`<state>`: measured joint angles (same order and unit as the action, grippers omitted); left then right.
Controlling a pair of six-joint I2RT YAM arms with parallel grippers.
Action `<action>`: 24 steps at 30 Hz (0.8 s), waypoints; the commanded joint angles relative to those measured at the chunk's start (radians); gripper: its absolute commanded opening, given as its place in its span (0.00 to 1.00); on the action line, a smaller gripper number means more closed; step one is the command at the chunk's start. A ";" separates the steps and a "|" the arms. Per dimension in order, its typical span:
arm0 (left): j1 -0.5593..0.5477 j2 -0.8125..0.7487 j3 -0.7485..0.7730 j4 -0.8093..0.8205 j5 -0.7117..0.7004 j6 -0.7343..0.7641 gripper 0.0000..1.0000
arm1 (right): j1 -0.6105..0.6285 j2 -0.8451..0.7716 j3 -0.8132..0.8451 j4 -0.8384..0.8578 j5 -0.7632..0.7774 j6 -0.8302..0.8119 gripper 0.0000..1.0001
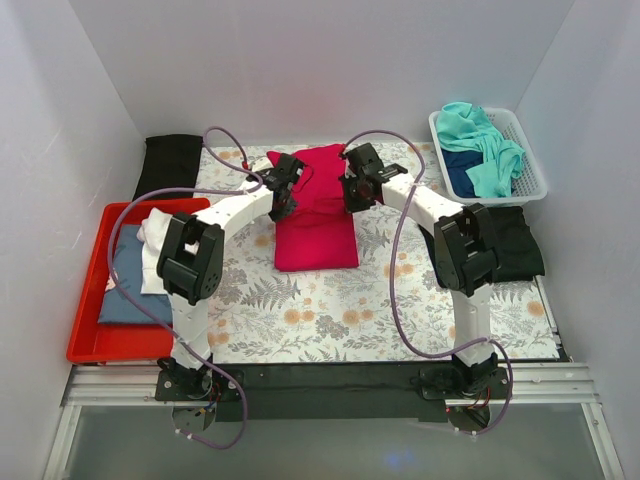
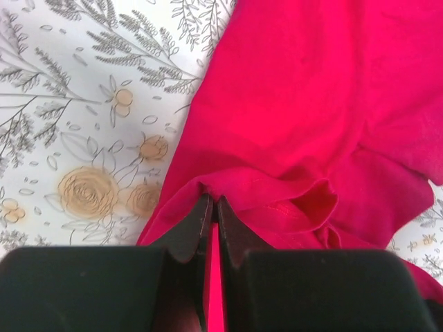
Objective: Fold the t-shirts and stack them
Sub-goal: Fold the folded rectangular tshirt in 1/3 of the way
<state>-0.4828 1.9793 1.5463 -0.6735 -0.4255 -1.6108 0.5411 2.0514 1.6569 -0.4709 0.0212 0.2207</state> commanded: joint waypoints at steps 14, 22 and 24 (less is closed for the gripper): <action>0.032 -0.034 0.166 0.055 0.030 0.114 0.39 | -0.072 -0.008 0.153 -0.018 -0.067 0.003 0.47; 0.032 -0.204 -0.148 0.075 0.238 0.103 0.36 | -0.069 -0.199 -0.192 0.003 -0.165 0.005 0.45; 0.032 -0.259 -0.211 0.106 0.289 0.107 0.38 | -0.069 -0.247 -0.300 0.035 -0.202 0.003 0.47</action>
<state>-0.4538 1.8523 1.4166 -0.5934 -0.2432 -1.5181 0.4671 1.9026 1.4612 -0.4706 -0.1055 0.2291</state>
